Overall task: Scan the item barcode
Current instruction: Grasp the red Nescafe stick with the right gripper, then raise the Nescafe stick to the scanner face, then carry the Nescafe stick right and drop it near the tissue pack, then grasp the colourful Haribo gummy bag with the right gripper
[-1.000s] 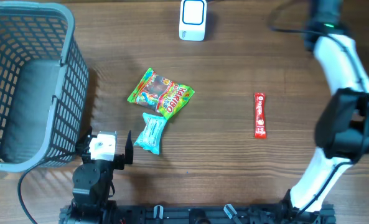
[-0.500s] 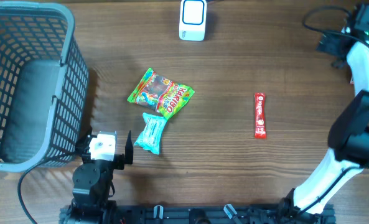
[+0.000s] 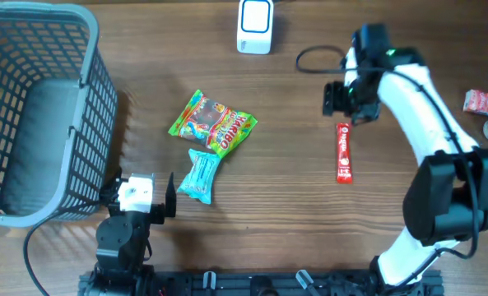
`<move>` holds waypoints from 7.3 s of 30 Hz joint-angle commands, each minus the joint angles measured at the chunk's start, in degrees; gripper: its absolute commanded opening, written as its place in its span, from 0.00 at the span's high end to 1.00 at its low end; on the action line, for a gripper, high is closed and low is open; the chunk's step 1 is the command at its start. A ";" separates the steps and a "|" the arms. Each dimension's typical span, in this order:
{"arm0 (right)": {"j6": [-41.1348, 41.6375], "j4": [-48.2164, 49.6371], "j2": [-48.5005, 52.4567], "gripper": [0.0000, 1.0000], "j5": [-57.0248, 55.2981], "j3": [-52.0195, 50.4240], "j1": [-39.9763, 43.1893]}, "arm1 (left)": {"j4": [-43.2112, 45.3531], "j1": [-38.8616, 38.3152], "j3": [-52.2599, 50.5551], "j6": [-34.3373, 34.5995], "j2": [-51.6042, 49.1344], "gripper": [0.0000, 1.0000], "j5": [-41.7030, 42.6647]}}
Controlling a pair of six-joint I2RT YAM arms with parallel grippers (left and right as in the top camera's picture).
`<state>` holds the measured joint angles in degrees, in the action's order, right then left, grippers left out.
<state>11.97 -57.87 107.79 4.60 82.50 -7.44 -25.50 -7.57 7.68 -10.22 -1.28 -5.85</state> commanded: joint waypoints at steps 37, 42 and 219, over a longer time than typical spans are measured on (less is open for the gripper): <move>-2.84 79.14 1.18 0.96 87.06 -14.80 -8.20 | 0.22 -0.42 -0.28 0.55 0.04 0.00 0.92; 5.75 103.60 1.18 0.96 79.65 -14.80 -16.52 | 0.22 -0.42 -0.28 0.55 0.04 0.00 0.92; 11.56 -23.37 14.56 0.88 49.44 31.78 -11.45 | 0.22 -0.42 -0.28 0.55 0.04 0.00 0.92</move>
<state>16.34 -73.56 126.32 33.78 112.90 -25.89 -25.47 -7.57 7.64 -10.22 -1.34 -5.82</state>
